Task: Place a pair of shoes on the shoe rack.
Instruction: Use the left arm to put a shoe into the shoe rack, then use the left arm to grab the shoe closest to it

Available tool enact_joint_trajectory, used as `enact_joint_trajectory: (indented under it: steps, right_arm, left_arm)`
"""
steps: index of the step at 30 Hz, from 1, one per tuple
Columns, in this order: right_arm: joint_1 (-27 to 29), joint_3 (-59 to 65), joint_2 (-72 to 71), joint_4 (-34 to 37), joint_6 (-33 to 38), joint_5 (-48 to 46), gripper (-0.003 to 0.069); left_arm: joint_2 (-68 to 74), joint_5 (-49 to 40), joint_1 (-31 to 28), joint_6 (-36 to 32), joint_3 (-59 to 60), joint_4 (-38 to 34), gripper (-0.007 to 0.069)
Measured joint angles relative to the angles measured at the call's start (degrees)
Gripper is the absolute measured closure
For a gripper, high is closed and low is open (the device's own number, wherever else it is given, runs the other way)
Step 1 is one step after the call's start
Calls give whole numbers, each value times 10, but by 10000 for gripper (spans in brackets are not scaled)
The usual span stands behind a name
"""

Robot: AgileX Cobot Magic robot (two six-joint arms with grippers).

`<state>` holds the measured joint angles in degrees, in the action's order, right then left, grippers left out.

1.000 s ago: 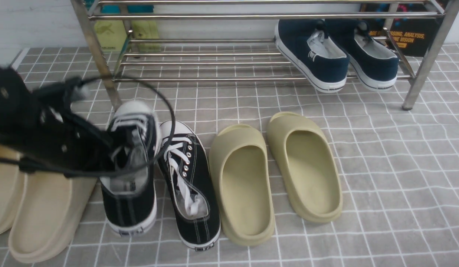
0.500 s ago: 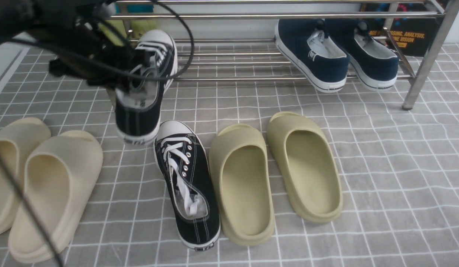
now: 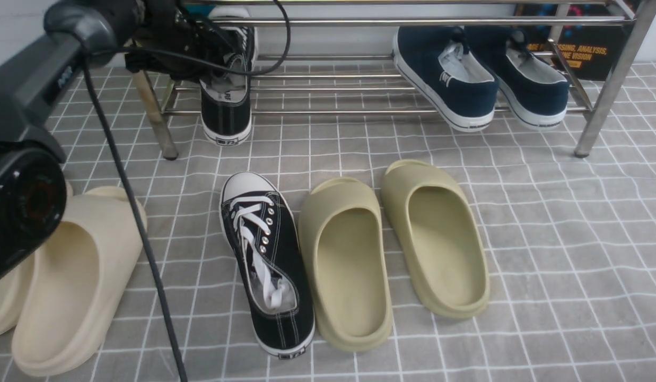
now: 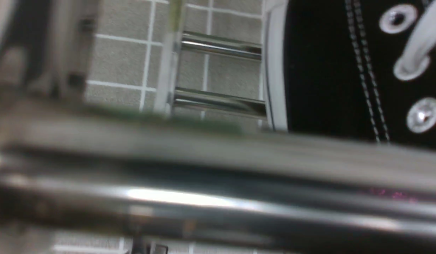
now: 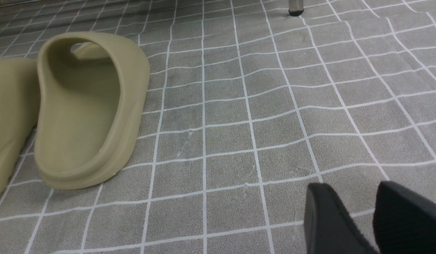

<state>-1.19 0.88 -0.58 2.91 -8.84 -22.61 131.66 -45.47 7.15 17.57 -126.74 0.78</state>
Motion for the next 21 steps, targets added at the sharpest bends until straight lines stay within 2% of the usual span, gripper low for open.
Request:
enact_joint_trajectory:
  steps: [4, 7, 8, 10, 14, 21]
  right_arm:
    - [0, 0, 0, 0, 0, 0, 419]
    - [0, 0, 0, 0, 0, 0, 419]
    - [0, 0, 0, 0, 0, 0, 419]
    - [0, 0, 0, 0, 0, 0, 419]
    - [0, 0, 0, 0, 0, 0, 419]
    - [0, 0, 0, 0, 0, 0, 419]
  left_arm:
    - [13, 31, 0, 11, -5, 18, 536]
    - [14, 41, 0, 12, -8, 23, 390]
    - [14, 41, 0, 12, -8, 23, 372]
    - [5, 36, 0, 11, -8, 24, 284]
    - [-31, -16, 1, 2, -8, 14, 230]
    - [-130, -226, 4, -7, -11, -16, 270]
